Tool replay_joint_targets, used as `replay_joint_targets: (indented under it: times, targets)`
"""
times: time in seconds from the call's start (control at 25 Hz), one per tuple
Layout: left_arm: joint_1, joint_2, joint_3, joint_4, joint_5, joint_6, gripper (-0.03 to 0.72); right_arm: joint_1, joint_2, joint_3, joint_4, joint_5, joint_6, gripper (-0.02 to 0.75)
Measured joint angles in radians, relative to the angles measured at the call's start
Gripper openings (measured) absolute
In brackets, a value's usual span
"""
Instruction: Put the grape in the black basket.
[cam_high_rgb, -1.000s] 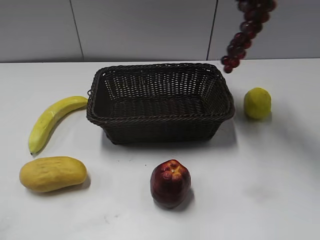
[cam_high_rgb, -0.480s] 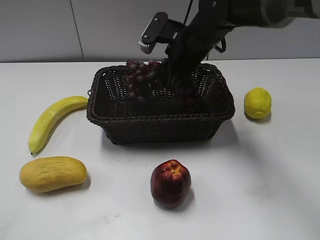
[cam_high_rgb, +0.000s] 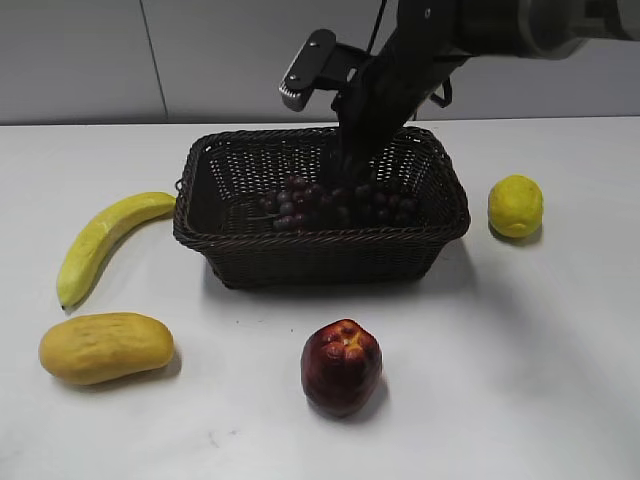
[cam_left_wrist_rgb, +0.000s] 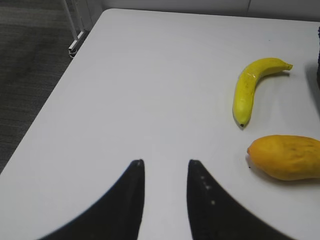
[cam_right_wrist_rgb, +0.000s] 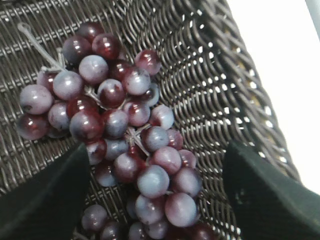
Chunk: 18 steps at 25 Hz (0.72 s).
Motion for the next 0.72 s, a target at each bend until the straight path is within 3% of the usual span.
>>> replay_joint_targets:
  times: [0.24,0.56,0.72]
  targets:
    - [0.000,0.000,0.000,0.000,0.000,0.000,0.235,-0.081,-0.092,-0.059,0.006,0.079,0.288,0.626]
    - [0.000,0.000,0.000,0.000,0.000,0.000,0.235,-0.383,-0.103,-0.250,-0.003,0.575,0.522,0.587]
    - [0.000,0.000,0.000,0.000,0.000,0.000,0.235,-0.475,-0.111,-0.242,-0.035,0.620,0.642,0.580]
